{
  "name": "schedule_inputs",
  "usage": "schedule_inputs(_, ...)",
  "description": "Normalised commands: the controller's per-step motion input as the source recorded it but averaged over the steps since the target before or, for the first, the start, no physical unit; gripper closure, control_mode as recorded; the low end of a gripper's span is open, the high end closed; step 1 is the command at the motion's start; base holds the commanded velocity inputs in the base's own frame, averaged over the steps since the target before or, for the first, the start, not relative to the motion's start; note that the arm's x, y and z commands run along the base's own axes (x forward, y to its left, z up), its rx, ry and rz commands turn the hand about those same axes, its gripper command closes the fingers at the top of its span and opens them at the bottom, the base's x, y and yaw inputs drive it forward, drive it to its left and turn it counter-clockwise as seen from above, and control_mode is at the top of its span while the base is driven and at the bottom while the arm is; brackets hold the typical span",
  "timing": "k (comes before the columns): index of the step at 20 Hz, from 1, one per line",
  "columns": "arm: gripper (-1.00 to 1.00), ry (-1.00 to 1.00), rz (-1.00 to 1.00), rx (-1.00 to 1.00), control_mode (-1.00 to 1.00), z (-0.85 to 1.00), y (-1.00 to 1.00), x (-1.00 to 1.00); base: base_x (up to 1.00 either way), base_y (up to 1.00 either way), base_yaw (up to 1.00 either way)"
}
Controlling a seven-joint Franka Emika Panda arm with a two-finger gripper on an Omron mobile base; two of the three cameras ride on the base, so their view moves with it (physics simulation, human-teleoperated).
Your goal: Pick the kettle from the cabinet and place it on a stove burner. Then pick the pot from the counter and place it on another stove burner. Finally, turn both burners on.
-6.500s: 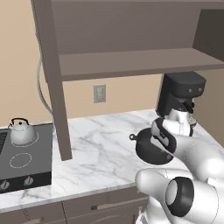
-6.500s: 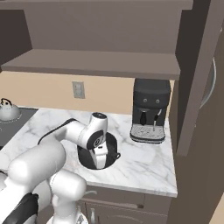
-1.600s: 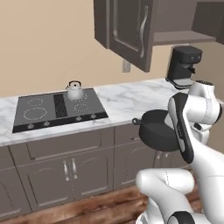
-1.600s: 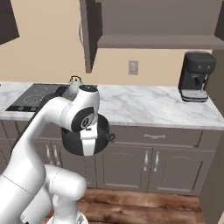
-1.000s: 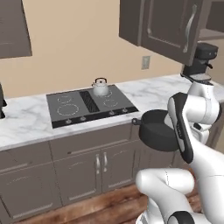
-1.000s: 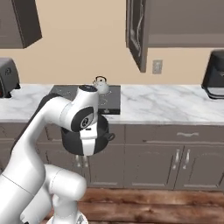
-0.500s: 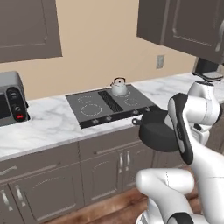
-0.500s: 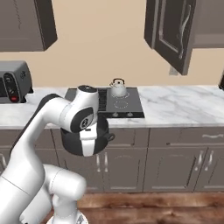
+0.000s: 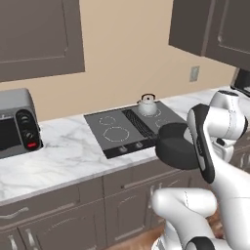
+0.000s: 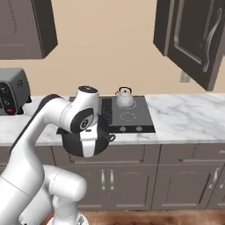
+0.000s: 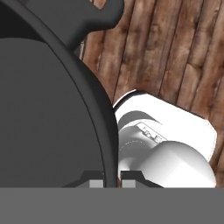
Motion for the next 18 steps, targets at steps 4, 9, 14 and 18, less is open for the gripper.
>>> schedule_inputs(4,1.0,0.0,0.0,0.0,1.0,0.0,0.0,0.0,0.5,0.07,0.03)
schedule_inputs(9,1.0,0.0,0.0,0.0,1.0,0.0,0.0,0.0,0.42,0.03,0.09)
schedule_inputs(14,1.0,0.0,0.0,0.0,1.0,0.0,0.0,0.0,0.29,0.0,0.17)
schedule_inputs(18,1.0,0.0,0.0,0.0,1.0,0.0,0.0,0.0,0.24,-0.01,0.19)
